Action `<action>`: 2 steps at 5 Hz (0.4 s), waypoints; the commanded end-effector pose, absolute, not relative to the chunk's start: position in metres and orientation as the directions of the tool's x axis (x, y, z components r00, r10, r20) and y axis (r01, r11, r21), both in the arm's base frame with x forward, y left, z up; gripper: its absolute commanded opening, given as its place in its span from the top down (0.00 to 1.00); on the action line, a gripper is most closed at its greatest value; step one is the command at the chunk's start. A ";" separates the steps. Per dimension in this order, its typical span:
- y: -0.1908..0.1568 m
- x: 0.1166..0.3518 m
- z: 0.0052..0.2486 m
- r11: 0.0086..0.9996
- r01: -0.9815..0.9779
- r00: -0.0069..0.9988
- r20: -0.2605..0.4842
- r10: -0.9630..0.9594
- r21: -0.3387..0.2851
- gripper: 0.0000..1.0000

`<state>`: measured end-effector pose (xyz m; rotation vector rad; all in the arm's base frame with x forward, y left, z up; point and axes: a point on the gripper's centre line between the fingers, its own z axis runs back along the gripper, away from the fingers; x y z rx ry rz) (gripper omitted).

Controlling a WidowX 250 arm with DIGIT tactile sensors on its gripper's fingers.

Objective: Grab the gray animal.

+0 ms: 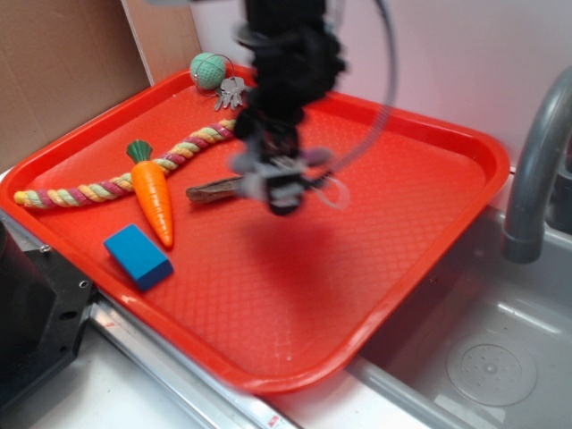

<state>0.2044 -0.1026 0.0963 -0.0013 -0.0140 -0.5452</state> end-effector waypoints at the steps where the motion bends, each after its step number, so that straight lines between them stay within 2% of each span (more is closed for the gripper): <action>1: -0.107 0.179 0.194 0.997 0.043 0.995 0.098 -0.037 -0.060 1.00; 2: -0.100 0.190 0.223 0.984 -0.179 0.983 0.036 0.179 0.021 1.00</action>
